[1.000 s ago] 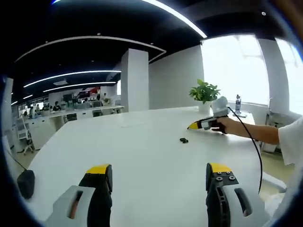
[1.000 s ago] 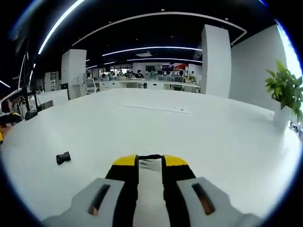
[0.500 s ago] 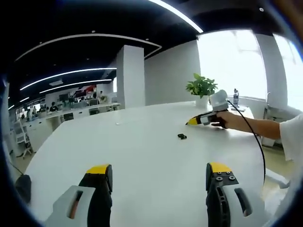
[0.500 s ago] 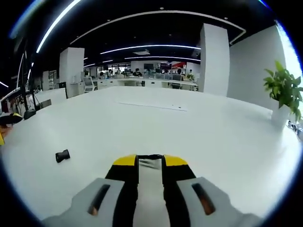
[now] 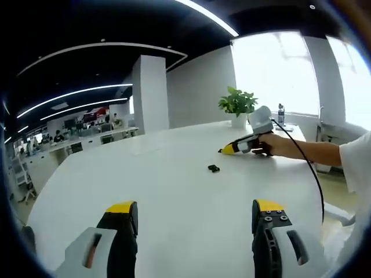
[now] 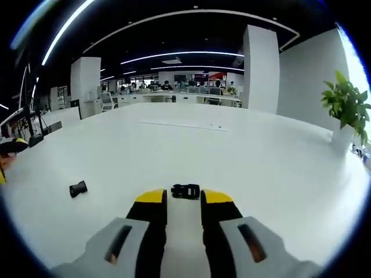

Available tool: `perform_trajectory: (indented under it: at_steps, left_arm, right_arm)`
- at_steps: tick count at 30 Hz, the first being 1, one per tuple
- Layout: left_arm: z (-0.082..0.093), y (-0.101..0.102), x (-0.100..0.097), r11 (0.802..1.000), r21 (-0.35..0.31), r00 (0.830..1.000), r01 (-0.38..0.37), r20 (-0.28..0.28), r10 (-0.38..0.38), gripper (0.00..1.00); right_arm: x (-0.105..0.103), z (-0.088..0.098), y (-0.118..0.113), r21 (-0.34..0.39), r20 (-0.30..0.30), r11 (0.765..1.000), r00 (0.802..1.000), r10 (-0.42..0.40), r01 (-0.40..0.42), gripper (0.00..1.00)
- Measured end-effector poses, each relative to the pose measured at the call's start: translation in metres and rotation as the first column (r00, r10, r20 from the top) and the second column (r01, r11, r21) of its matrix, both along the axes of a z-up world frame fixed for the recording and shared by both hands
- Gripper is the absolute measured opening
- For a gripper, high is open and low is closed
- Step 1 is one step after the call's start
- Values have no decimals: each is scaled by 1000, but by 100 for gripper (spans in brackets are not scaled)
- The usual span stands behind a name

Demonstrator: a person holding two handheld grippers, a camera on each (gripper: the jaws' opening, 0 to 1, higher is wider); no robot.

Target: Snap the two parts of the plastic buckle together until the buckle closes and remains connected.

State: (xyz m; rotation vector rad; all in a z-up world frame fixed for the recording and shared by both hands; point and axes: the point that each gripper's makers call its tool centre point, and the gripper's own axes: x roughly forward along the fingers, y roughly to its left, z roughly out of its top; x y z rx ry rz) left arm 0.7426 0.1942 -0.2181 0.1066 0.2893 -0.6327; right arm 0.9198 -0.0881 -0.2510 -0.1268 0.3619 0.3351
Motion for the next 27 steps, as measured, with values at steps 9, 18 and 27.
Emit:
perform_trajectory:
  at_steps: [9, 18, 27]
  left_arm:
    - [-2, -11, 6, 999, 40, 999, 32, -4, -32, 81]
    - [-2, -24, 12, 998, 27, 999, 53, 0, -53, 81]
    - [-4, -31, 21, 998, 16, 998, 64, -27, -63, 81]
  right_arm:
    - [-5, 6, 3, 29, 1, 1000, 1000, 13, -13, 29]
    - [-8, 15, 4, 26, 25, 999, 999, 26, -27, 30]
    - [-8, 15, 4, 33, 30, 999, 999, 42, -43, 32]
